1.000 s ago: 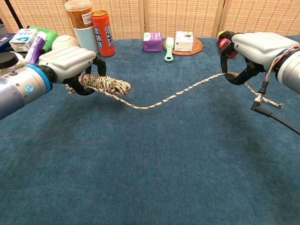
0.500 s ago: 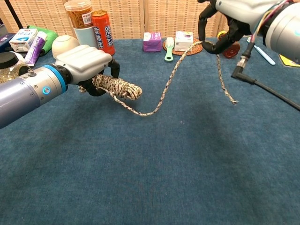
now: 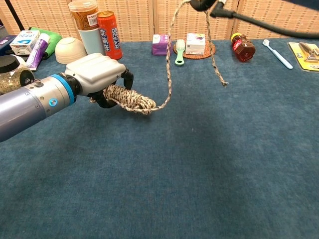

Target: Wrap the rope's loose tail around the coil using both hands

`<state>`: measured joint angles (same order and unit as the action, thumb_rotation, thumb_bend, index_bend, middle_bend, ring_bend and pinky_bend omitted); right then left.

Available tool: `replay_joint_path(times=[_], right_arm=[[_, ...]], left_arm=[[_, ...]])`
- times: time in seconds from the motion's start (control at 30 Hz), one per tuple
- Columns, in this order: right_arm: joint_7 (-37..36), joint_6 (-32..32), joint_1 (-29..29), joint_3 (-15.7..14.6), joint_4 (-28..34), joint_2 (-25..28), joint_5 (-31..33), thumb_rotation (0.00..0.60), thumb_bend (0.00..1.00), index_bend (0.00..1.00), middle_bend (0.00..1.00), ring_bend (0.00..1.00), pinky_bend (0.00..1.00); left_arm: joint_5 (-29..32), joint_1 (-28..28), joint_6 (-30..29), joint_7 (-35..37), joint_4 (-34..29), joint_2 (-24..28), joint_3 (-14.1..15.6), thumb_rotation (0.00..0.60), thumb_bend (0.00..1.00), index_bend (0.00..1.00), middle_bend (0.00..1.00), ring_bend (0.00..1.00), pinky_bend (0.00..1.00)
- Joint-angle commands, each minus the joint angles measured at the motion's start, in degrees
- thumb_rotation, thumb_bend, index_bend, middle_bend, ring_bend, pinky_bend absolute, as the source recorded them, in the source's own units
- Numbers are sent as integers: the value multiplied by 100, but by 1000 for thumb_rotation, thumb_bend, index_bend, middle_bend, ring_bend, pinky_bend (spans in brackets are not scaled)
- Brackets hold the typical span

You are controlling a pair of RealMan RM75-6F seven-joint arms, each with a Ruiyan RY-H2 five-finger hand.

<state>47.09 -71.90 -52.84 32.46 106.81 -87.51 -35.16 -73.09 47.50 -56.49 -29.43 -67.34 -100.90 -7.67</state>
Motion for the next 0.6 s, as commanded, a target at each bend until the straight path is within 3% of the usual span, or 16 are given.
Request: replay_joint_path(times=[0.03, 0.13, 0.6], right_arm=[[1, -171, -286, 383, 101, -26, 552, 600, 525, 632, 0, 0, 0], [50, -306, -477, 590, 211, 0, 971, 600, 534, 629, 0, 0, 0], [111, -471, -1073, 634, -354, 1, 1494, 600, 540, 631, 0, 0, 0]], left_arm=[[-21, 0, 13, 47, 6, -2, 7, 600, 400, 553, 362, 418, 614], [-31, 1, 22, 130, 20, -19, -11, 600, 400, 553, 362, 417, 614], [-350, -34, 75, 452, -217, 150, 189, 600, 400, 553, 356, 409, 614]])
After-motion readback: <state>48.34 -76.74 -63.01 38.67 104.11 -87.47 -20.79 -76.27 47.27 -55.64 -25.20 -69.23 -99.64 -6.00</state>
